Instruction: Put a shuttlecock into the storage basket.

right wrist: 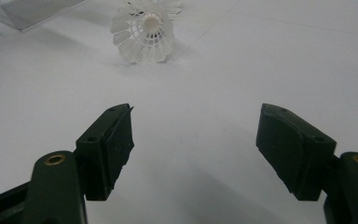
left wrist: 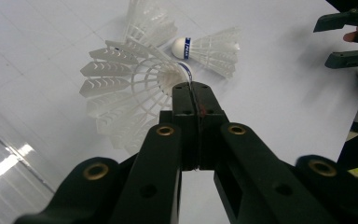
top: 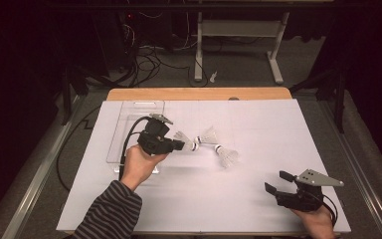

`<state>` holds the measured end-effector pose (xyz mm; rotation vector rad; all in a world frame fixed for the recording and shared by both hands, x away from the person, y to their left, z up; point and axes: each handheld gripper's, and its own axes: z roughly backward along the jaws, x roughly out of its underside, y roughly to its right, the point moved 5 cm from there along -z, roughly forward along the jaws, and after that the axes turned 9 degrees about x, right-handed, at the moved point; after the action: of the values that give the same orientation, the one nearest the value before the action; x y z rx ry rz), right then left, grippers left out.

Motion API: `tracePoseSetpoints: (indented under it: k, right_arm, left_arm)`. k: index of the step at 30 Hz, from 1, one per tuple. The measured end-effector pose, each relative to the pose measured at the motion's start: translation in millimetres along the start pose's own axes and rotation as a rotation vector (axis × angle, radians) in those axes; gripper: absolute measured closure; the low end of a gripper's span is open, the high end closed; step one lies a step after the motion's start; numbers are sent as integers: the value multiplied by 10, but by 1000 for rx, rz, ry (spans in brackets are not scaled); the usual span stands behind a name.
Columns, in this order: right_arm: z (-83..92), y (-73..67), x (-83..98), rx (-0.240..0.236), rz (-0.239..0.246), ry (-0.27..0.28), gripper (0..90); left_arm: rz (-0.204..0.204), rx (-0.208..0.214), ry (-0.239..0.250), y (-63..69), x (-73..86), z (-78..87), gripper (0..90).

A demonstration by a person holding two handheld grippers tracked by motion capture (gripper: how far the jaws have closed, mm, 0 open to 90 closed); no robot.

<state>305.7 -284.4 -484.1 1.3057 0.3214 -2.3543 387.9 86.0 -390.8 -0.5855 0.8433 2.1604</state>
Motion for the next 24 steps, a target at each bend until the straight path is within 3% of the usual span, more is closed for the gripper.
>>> tracePoseSetpoints:
  k: [24]
  right_arm:
    - [3,1,-3,-1,-5,4,278]
  left_arm:
    - [14,-35,81,-85,1,232,895]
